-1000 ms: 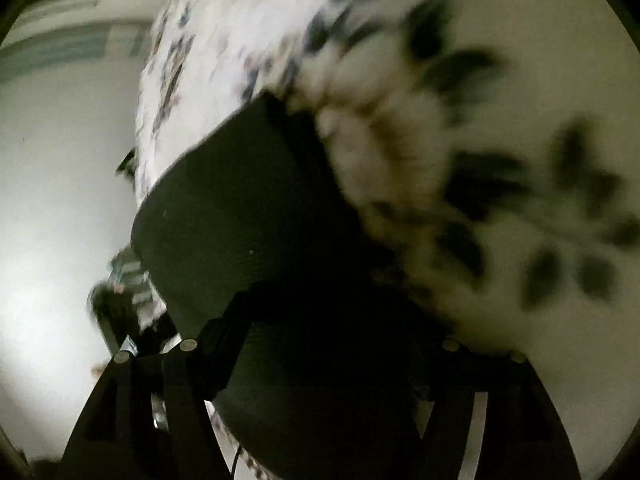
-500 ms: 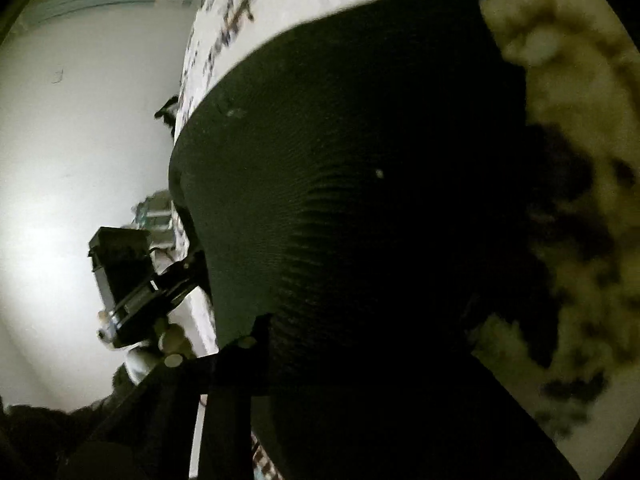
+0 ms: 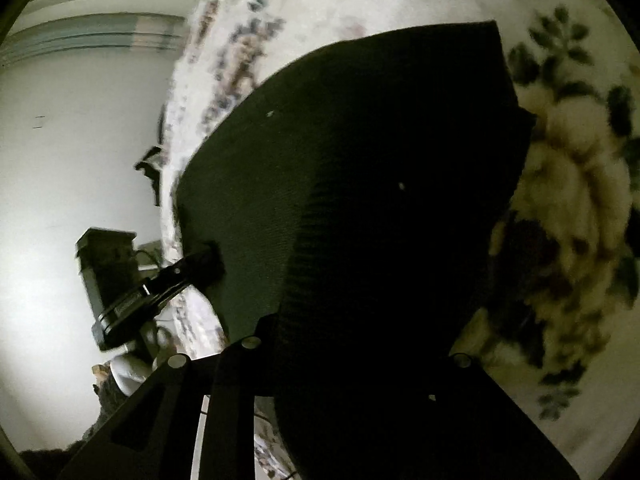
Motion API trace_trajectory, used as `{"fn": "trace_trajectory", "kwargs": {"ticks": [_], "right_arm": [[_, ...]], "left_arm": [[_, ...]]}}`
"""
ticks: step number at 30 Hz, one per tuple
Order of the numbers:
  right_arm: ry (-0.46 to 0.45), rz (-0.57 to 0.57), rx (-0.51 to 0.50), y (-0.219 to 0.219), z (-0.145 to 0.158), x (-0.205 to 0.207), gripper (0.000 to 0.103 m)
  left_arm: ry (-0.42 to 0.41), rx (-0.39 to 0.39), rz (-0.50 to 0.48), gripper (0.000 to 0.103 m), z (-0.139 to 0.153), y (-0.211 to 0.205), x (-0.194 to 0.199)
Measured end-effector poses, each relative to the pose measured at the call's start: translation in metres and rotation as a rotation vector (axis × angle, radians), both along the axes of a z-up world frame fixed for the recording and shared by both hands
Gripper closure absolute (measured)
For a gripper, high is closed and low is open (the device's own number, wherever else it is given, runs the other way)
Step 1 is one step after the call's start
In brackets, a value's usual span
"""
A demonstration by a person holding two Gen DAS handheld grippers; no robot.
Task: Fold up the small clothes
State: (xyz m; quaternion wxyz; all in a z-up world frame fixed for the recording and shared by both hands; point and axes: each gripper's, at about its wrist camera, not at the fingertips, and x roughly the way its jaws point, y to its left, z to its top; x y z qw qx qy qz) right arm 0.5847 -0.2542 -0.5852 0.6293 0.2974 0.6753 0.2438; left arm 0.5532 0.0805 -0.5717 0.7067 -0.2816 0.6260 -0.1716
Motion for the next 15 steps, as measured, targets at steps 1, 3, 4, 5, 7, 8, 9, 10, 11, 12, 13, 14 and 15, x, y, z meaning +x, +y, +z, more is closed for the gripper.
{"fn": "trace_trajectory", "kwargs": {"ticks": [1,3,4,5,7,8,9,10,11,12,13,14,15], "right_arm": [[0.007,0.004,0.001,-0.004,-0.001,0.001,0.072],[0.025,0.022,-0.026,-0.005,-0.013,-0.002,0.061],[0.034,0.023,-0.024,-0.001,-0.018,-0.001,0.059],[0.038,0.019,-0.017,-0.001,-0.023,-0.004,0.059],[0.044,-0.007,0.009,0.003,-0.029,-0.002,0.059],[0.037,-0.025,0.014,0.005,-0.030,-0.002,0.059],[0.022,-0.045,0.006,0.004,-0.028,-0.003,0.067],[0.015,-0.069,0.000,0.004,-0.025,-0.005,0.076],[0.013,-0.088,-0.005,0.004,-0.020,-0.005,0.076],[0.000,-0.093,-0.005,0.005,-0.015,-0.005,0.078],[-0.018,-0.091,-0.009,0.007,-0.009,-0.005,0.079],[-0.040,-0.084,-0.013,0.010,0.001,-0.004,0.079],[-0.059,-0.081,-0.009,0.013,0.011,-0.001,0.079]], "left_arm": [[0.028,-0.058,0.012,0.036,-0.015,0.004,-0.006],[0.036,-0.136,0.026,0.030,-0.027,0.005,-0.017],[0.024,-0.156,0.030,0.030,-0.030,0.002,-0.021],[-0.001,-0.162,0.033,0.030,-0.029,-0.003,-0.025],[-0.036,-0.162,0.032,0.039,-0.025,-0.015,-0.030],[-0.063,-0.156,0.029,0.054,-0.020,-0.024,-0.031],[-0.079,-0.134,0.021,0.075,-0.015,-0.029,-0.031],[-0.094,-0.121,0.022,0.079,-0.010,-0.031,-0.030],[-0.108,-0.116,0.034,0.081,-0.003,-0.030,-0.029],[-0.115,-0.116,0.042,0.083,0.002,-0.027,-0.027],[-0.134,-0.109,0.034,0.086,0.011,-0.023,-0.024],[-0.145,-0.103,0.035,0.087,0.016,-0.018,-0.019],[-0.146,-0.112,0.028,0.088,0.021,-0.015,-0.013]]}}
